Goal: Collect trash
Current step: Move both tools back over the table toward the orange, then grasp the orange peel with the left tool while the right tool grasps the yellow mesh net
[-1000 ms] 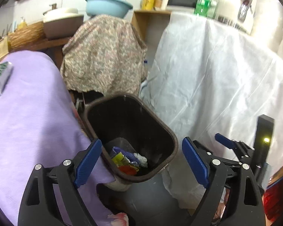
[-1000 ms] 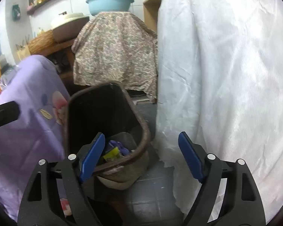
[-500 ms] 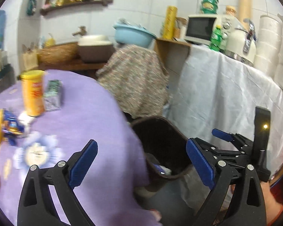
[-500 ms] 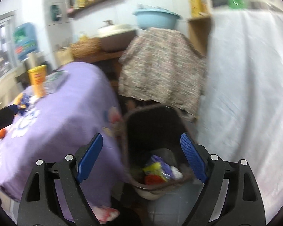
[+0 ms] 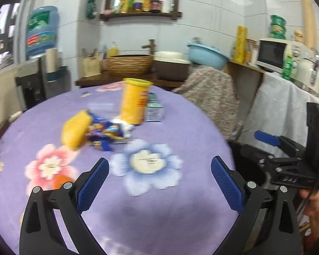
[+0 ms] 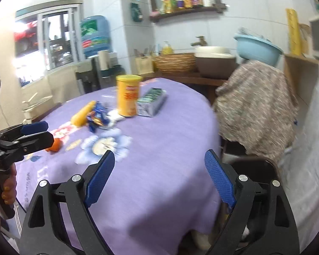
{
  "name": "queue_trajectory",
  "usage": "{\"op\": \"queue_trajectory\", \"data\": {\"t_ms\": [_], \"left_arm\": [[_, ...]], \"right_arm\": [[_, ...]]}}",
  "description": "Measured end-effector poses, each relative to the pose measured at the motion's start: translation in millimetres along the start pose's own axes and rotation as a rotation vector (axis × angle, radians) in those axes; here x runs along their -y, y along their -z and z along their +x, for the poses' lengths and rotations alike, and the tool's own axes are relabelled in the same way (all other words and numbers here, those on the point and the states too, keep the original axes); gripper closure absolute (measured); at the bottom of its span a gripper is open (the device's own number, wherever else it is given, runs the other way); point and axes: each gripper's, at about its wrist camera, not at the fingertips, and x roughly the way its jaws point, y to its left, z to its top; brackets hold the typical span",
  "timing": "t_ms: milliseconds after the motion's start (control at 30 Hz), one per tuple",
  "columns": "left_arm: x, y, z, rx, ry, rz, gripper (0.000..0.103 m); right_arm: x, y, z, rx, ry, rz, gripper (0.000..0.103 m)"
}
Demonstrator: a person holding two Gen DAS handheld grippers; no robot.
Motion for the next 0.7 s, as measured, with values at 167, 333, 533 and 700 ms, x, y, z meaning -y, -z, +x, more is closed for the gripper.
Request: {"op": "queue_trajectory", "data": {"t_ms": [167,333,533,700], "left_arm": [[-53,10,-10,-0.042,-0.124,-0.028,0.007],[-90,26,2,-0.129,-0.208,-0.012,0.007],[-121,41,32,-0.231,-0.242,-0.031,0.016],[-137,40,47,-0.295,-0.211,-0.109,0.025]], "right_arm": [[-36,-12,23,-0.034,-0.099,-0.023,0.017],[-58,-18,43,-0.105,-0.178,-0.023,0.017],[-91,-19,55,-0.158,-0.224,-0.123,0.017],[-113,-21,67,-0.195,-0.218,-0.196,0.017]]}}
